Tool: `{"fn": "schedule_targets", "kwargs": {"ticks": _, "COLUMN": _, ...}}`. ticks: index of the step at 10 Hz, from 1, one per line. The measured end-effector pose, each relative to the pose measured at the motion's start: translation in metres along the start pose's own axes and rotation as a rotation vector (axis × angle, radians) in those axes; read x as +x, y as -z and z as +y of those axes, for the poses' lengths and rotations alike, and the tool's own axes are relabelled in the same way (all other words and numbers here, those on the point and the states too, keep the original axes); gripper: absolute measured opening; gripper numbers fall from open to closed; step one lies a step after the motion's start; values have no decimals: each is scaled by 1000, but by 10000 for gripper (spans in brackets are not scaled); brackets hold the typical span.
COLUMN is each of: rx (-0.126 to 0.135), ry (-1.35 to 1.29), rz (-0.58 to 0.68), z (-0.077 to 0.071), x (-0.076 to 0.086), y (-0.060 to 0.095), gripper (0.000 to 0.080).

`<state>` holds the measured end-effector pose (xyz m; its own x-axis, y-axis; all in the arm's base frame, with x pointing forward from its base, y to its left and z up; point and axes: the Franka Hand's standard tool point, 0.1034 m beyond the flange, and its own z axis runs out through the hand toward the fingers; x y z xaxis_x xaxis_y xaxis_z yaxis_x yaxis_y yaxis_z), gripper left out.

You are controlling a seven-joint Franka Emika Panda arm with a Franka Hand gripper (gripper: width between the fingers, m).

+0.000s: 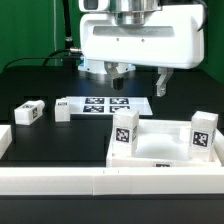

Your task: Assemble square table

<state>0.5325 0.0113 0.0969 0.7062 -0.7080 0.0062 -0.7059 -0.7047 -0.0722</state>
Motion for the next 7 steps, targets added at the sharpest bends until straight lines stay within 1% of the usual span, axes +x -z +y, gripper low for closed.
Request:
{"fn": "schedule_targets", "kwargs": {"ticks": 1, "rx": -5, "ry": -6, "rz": -2, "z": 4, "x": -6, "y": -4, "gripper": 649}}
{"fn": "schedule_targets", "kwargs": {"ticks": 3, "rx": -1, "ry": -30, "rz": -2, "z": 2, "x": -5, "y": -4, "gripper": 649}}
{"fn": "schedule_targets", "kwargs": {"ticks": 5, "rx": 8, "ry": -163, "rz": -10, "z": 1, "x": -7, "y": -5, "gripper": 649}}
{"fn": "schedule_targets", "kwargs": {"ticks": 6, "rx": 31, "ry": -293, "rz": -15, "z": 5, "x": -7, "y": -7, "gripper": 649}}
{"fn": "schedule_targets", "kwargs": {"ticks": 7, "rx": 27, "ry": -417, "rz": -30, "z": 8, "x": -12, "y": -10, "gripper": 649}}
